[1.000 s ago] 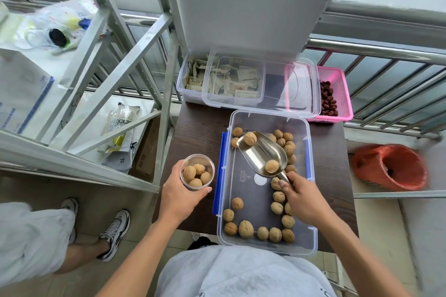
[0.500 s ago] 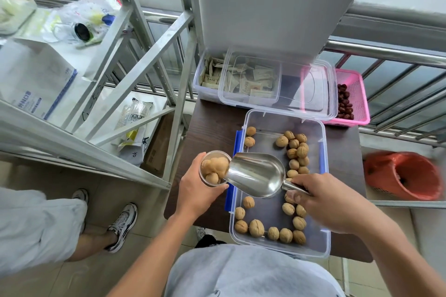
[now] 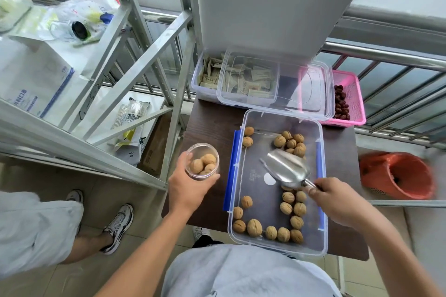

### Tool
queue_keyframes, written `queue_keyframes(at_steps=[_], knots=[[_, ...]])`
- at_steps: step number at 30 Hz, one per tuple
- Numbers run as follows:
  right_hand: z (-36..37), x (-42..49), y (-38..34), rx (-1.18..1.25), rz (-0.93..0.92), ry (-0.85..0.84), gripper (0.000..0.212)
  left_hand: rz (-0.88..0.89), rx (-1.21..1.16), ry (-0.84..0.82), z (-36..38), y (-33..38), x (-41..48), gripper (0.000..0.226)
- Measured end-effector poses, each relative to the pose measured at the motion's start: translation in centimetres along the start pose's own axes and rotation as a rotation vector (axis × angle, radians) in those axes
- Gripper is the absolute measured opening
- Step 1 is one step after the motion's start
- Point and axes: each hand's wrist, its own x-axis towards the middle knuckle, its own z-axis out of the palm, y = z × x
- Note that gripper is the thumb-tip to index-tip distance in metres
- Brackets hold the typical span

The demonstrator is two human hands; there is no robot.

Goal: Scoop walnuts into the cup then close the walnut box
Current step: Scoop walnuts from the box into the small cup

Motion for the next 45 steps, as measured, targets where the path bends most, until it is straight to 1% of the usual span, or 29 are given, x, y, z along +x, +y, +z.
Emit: queue_keyframes(at_steps=[3, 6, 8, 11, 15, 20, 23, 29, 33, 36, 41, 45], knots=[[2.1, 1.7, 1.1, -0.054, 0.088, -0.058, 0.035, -0.017, 0.022, 0.01, -0.1, -0.4, 0.5, 0.095], [4.0, 3.2, 1.5, -0.084, 0.117, -0.067, 0.031, -0.024, 0.032, 0.025, -0.3, -0.5, 0.7, 0.095], [5.4, 4.4, 1.4, -0.058, 0.133, -0.056, 0.027, -0.029, 0.029, 0.011, -0.4, -0.7, 0.7, 0.096], [6.8, 6.6, 0.1, 0.016, 0.103, -0.051, 0.027, -0.059, 0.017, 0.009, -0.4, -0.9, 0.6, 0.097], [8.0, 9.8, -2.5, 0.12, 0.054, 0.014, 0.029, -0.066, 0.008, -0.003, -0.3, -1.3, 0.0, 0.095], [9.0, 11.9, -4.5, 0.136, 0.056, 0.093, 0.034, -0.086, 0.02, -0.02, -0.8, -1.9, 0.0, 0.097], [9.8, 12.1, -4.3, 0.137, 0.071, 0.112, 0.035, -0.093, 0.006, -0.006, -1.1, -1.7, 0.1, 0.092], [10.5, 13.3, -2.8, 0.213, 0.109, 0.185, 0.038, -0.102, 0.013, -0.005, -1.2, -1.7, 0.2, 0.097], [11.1, 12.6, -2.6, 0.25, 0.073, 0.228, 0.037, -0.092, 0.007, 0.012, -1.0, -1.1, 0.1, 0.094], [11.7, 12.1, -2.2, 0.323, 0.039, 0.25, 0.039, -0.089, 0.003, 0.003, -0.8, -1.0, 0.0, 0.091], [11.7, 11.3, -1.0, 0.465, -0.065, 0.313, 0.036, -0.08, 0.018, -0.012, 0.0, -0.9, -0.1, 0.096], [10.5, 10.0, -0.3, 0.492, -0.1, 0.351, 0.034, -0.071, 0.034, -0.019, 0.6, -0.7, -0.3, 0.099]])
